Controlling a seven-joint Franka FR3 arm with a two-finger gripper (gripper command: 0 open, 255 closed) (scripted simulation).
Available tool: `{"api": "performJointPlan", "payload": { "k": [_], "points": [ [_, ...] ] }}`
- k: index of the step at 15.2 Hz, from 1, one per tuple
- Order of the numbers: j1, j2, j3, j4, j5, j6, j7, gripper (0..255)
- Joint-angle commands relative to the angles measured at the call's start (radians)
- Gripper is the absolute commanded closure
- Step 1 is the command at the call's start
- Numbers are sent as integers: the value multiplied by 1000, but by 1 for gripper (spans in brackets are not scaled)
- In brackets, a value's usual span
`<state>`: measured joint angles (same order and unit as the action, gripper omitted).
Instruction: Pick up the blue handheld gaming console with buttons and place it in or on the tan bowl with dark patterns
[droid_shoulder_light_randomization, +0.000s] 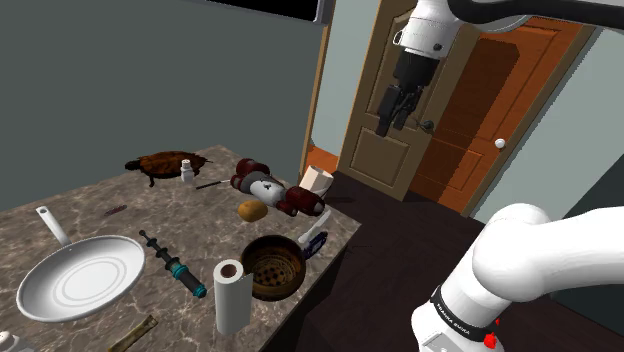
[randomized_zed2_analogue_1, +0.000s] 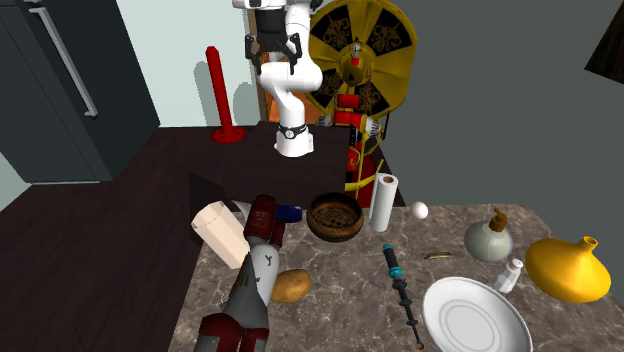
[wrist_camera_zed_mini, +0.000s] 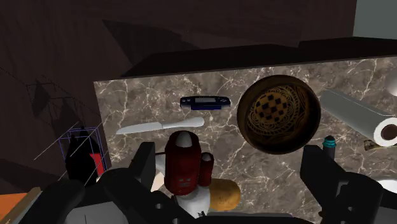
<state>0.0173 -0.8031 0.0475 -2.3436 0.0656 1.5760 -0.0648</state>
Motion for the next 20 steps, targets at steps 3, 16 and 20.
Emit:
{"api": "performJointPlan", "payload": {
  "k": [3, 16, 20],
  "points": [
    [-25, -2, 36, -66, 15, 69, 92, 0],
    [-197, 187, 301, -344, 103, 554, 698, 0],
    [-273, 319, 392, -375, 97, 715, 902, 0]
  ]
}}
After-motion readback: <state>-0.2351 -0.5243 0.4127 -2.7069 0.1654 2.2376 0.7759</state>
